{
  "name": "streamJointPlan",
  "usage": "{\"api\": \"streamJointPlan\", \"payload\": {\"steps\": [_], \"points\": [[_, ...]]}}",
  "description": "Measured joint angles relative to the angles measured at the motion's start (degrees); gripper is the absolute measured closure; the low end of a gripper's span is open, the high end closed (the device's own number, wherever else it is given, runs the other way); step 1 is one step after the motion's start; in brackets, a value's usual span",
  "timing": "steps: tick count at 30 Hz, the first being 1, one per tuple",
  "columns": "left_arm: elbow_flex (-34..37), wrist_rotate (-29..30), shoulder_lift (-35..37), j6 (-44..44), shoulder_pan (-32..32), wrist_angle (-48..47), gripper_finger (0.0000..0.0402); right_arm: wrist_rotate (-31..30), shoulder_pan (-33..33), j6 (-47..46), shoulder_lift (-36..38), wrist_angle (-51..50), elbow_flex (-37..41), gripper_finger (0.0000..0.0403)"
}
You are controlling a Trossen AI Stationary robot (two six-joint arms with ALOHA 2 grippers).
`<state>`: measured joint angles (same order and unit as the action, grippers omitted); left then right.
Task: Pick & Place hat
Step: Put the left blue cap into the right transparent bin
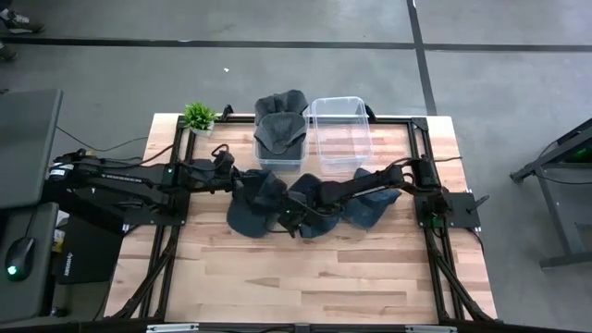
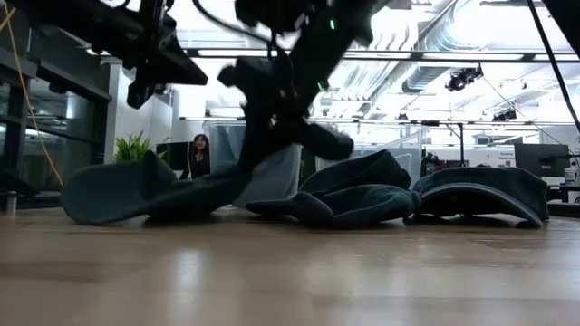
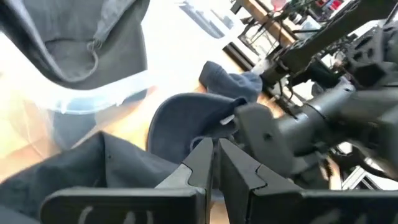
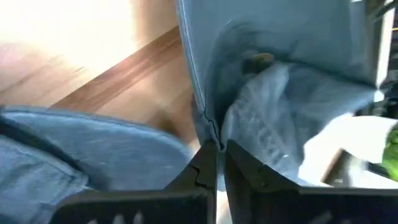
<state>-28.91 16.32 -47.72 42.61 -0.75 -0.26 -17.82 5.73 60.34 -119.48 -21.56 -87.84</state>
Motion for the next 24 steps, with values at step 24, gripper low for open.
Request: {"api": "streamJointPlan", "payload": {"steps": [24], "points": [[-0.2,3.1,2.8,-1.9,0.0,-0.2,0.0378,-16.0,6.9,1.9,0.0,-22.7,-23.9,0.0399]]}}
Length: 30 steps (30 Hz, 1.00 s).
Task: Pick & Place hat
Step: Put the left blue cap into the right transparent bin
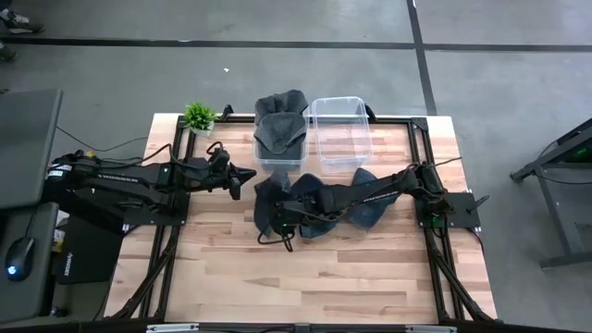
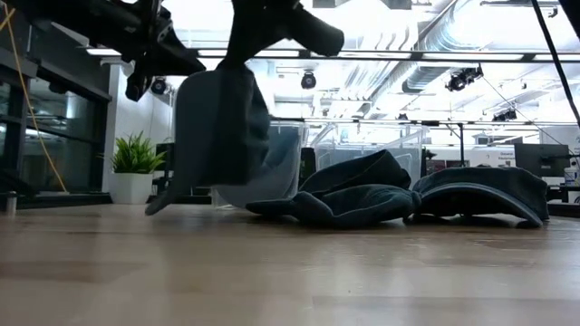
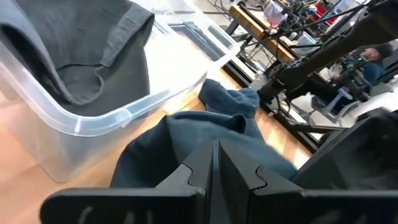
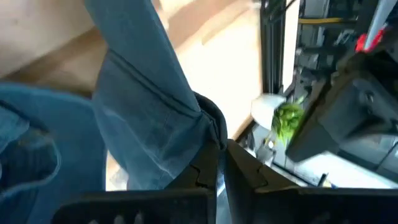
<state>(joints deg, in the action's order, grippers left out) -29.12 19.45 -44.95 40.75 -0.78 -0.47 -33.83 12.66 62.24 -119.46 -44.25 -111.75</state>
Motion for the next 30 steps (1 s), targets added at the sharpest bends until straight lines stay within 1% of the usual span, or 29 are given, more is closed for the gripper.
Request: {"api": "streamJointPlan", "payload": {"steps": [5,13,19,23,26,30], "points": [[0.0,1.5,0.0,-2.0,0.0,0.1,0.0378,-3.3,0.3,-2.2,0.0,-5.0,-2.4,0.0399],[0.0,4.6,-0.4,-5.9,0.0,0.4,0.0378,-3.8,0.8,-5.2,0.0,-10.9,-7.5,0.0399],[0.0,5.2,-0.4,-8.3,0.0,0.3,0.0378,-3.8,2.3,-6.2,0.0,-14.6,-12.6,0.0399],[0.0,5.2,-0.4,-9.7,0.0,0.4,0.0375,-3.8,3.5,-4.8,0.0,-16.8,-15.6,0.0399],[0.0,4.8,-0.4,-10.5,0.0,0.4,0.0353,-5.4,4.5,-2.0,0.0,-16.8,-16.4,0.0399],[0.0,4.8,-0.4,-10.6,0.0,0.4,0.0296,-11.9,5.9,2.8,0.0,-17.2,-16.5,0.0399]]}}
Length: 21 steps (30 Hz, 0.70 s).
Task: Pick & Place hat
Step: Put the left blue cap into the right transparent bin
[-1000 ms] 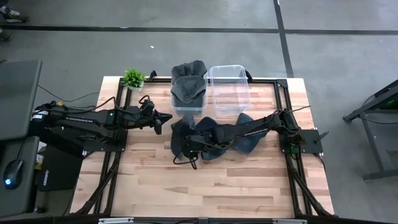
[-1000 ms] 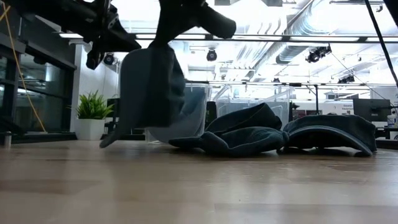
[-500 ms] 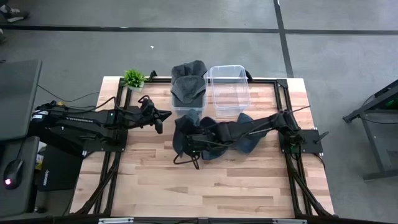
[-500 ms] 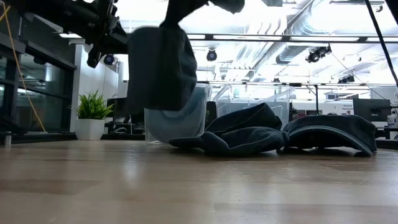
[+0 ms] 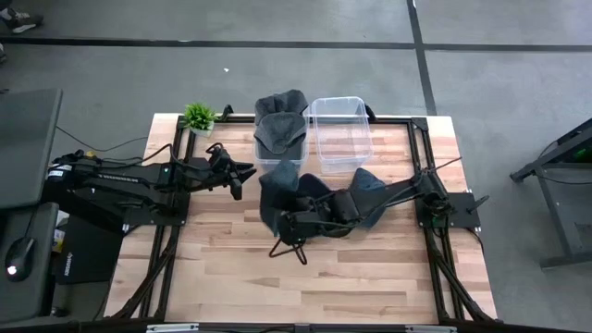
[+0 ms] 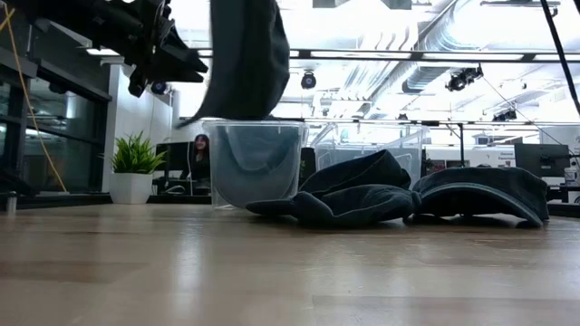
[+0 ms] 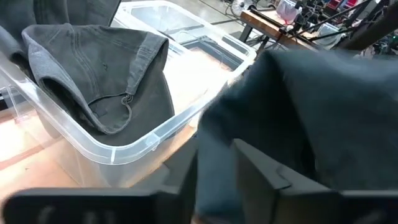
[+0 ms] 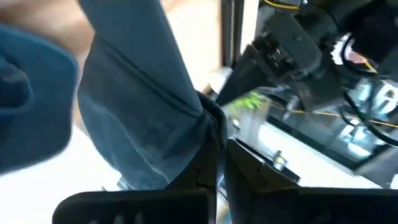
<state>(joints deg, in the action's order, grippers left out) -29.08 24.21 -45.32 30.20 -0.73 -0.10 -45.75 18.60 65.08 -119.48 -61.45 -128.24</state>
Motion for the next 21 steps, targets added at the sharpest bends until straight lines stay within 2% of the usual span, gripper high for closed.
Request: {"api": "streamJointPlan", "payload": {"steps": [6,9,12,17,21], "points": [[0.0,-1.4,0.0,3.1,0.2,0.9,0.0193,-3.8,1.6,3.2,0.0,-0.1,-0.1,0.0399],[0.0,-7.8,0.0,3.8,2.5,2.9,0.0162,-4.1,2.2,4.3,0.0,0.0,-0.1,0.0399],[0.0,-16.2,0.0,4.6,6.1,4.7,0.015,-6.2,3.1,5.5,0.0,0.0,-0.1,0.0399],[0.0,-26.1,0.0,4.6,12.6,4.7,0.015,-9.6,4.8,7.4,0.0,0.0,-0.1,0.0399],[0.0,-34.0,0.0,4.6,17.1,5.1,0.015,-9.0,6.0,7.6,0.0,0.0,0.0,0.0399]]}}
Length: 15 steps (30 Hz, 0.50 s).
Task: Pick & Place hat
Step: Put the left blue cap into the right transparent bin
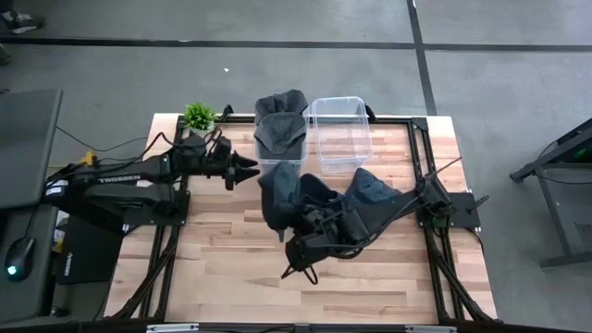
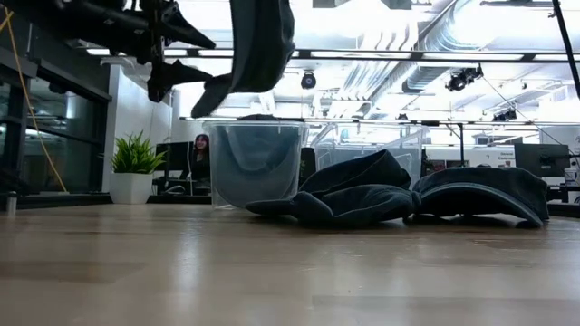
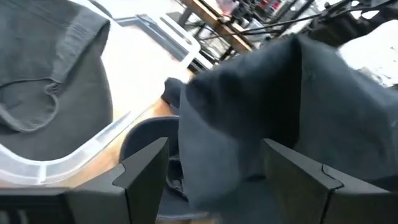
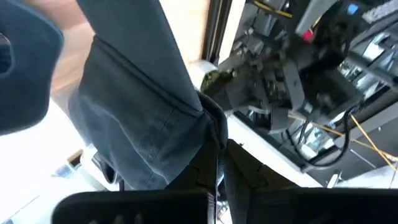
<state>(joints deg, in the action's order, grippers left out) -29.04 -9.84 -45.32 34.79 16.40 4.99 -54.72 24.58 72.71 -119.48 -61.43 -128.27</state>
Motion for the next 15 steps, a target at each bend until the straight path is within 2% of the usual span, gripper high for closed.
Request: {"api": "streamJointPlan", "payload": {"steps": [6,15], "points": [[0.0,-11.2,-2.1,0.2,4.1,3.6,0.015,-0.1,1.3,2.7,0.0,3.2,0.0,0.0399],[0.0,-16.0,-7.9,0.2,4.2,6.5,0.015,0.3,2.5,7.1,0.0,7.2,0.0,0.0399]]}}
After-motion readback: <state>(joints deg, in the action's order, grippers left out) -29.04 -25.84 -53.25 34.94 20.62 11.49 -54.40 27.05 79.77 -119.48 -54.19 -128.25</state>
